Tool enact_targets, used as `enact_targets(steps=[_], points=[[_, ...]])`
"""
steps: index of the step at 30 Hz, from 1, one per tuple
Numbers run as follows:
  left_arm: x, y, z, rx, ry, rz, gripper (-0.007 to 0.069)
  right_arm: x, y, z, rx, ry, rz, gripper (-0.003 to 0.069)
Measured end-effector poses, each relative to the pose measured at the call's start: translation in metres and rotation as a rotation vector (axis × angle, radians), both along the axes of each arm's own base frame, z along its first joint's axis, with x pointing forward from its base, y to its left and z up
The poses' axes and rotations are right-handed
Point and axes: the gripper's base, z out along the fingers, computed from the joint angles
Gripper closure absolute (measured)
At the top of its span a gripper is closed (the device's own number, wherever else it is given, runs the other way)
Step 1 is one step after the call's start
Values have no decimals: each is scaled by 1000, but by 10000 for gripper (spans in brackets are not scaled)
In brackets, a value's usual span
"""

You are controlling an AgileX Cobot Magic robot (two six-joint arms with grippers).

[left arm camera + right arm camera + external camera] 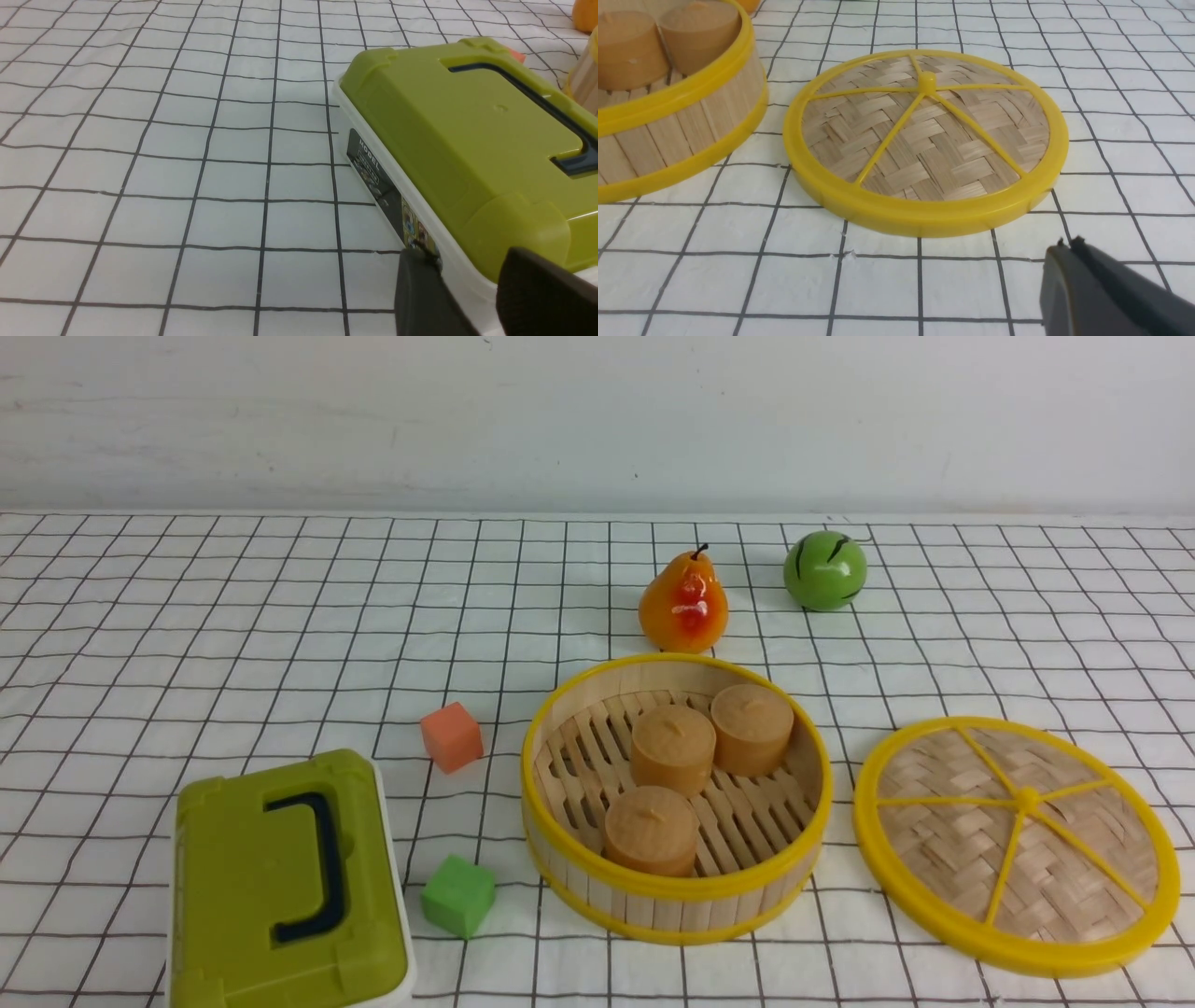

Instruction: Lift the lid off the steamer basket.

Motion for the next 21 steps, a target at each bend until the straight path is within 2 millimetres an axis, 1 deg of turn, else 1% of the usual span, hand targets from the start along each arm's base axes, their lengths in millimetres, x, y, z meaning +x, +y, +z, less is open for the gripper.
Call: enact_targets(steps=[21], points=[[0,0,0,0,0,0,386,0,0,0,0,0,0,667]])
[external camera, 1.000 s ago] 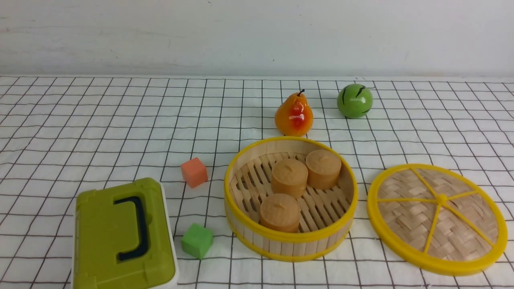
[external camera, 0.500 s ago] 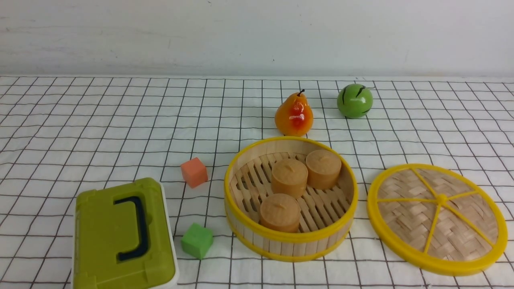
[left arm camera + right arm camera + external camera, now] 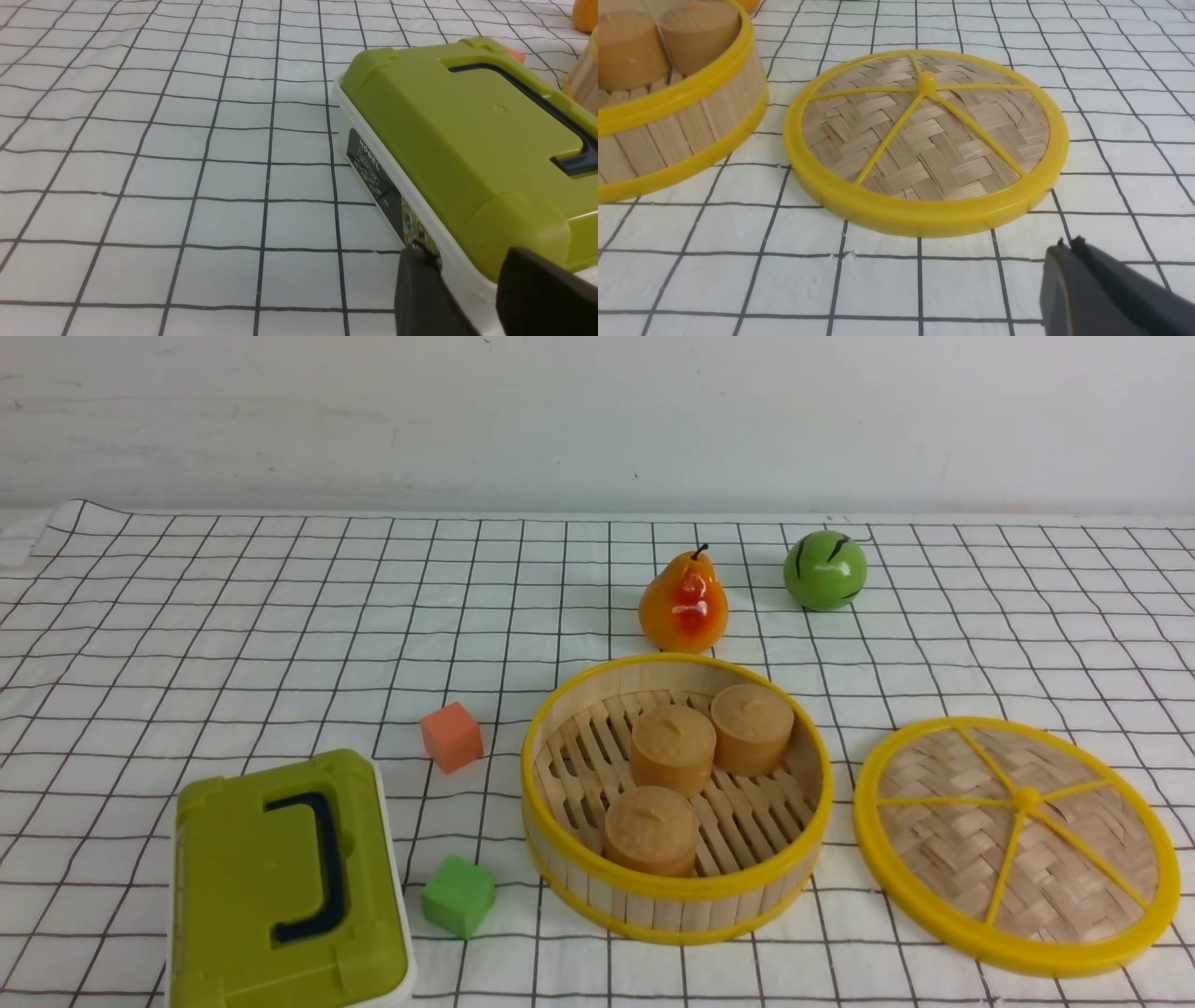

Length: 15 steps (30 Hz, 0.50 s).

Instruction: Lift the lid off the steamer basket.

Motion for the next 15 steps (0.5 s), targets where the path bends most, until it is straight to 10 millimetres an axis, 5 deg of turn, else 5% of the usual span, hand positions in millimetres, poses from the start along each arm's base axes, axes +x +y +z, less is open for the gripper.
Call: enact_targets(steps=[15], points=[[0,0,0,0,0,0,386,0,0,0,0,0,0,657]])
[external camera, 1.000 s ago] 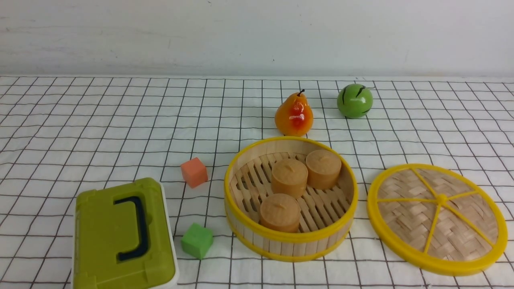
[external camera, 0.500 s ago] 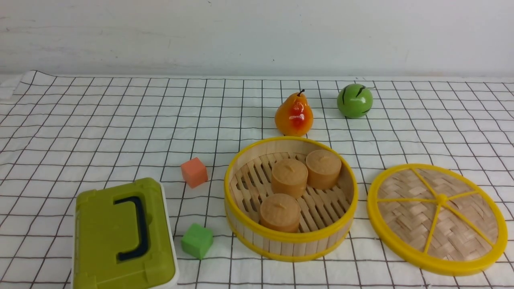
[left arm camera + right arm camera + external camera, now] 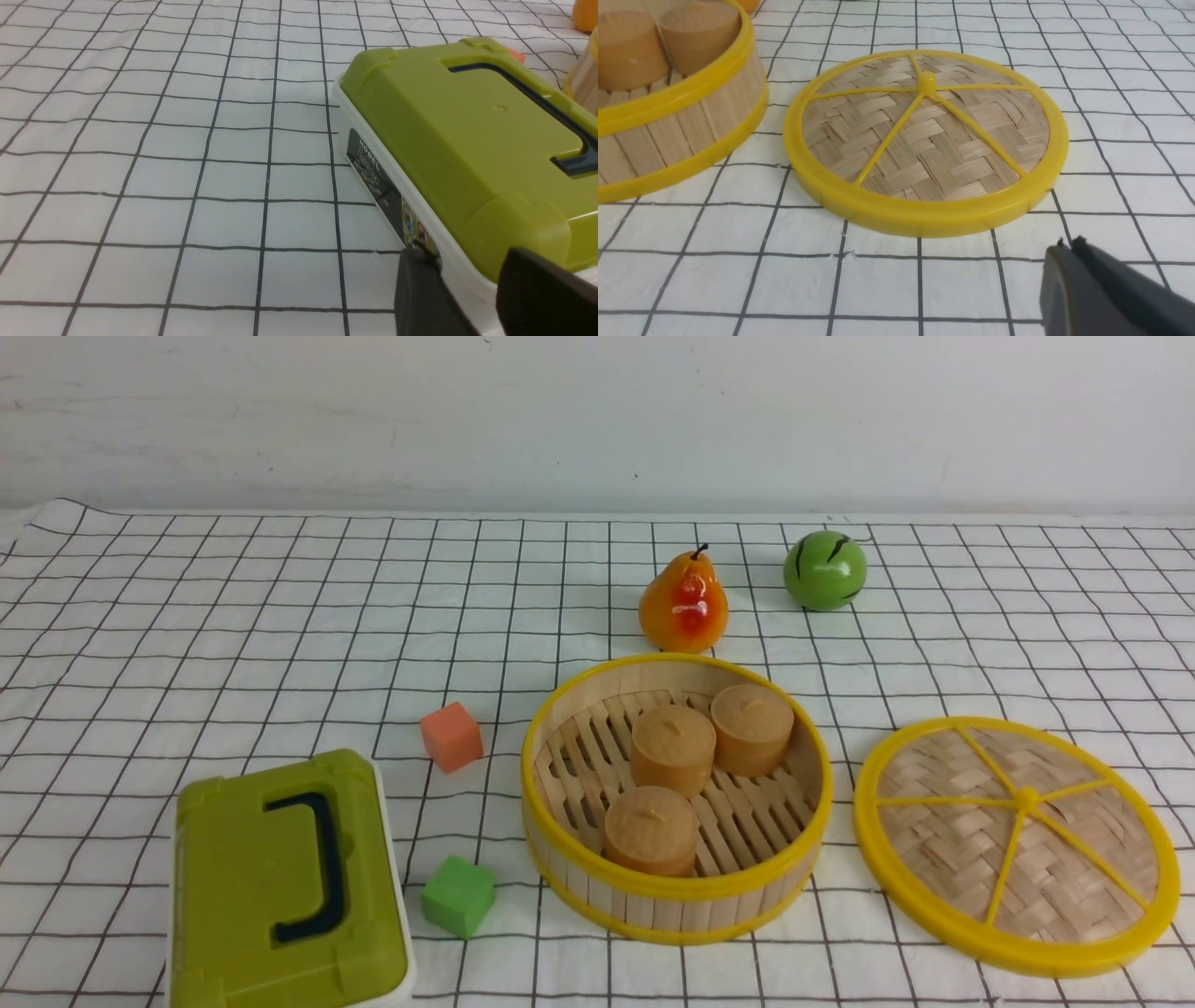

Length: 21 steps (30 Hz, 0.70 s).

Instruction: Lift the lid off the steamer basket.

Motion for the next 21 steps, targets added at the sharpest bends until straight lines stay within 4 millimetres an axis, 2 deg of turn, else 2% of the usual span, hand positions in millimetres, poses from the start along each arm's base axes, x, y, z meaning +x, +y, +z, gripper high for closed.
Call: enact_targets(steps=[21], points=[[0,0,0,-4,0,0,386,0,0,0,0,0,0,636]])
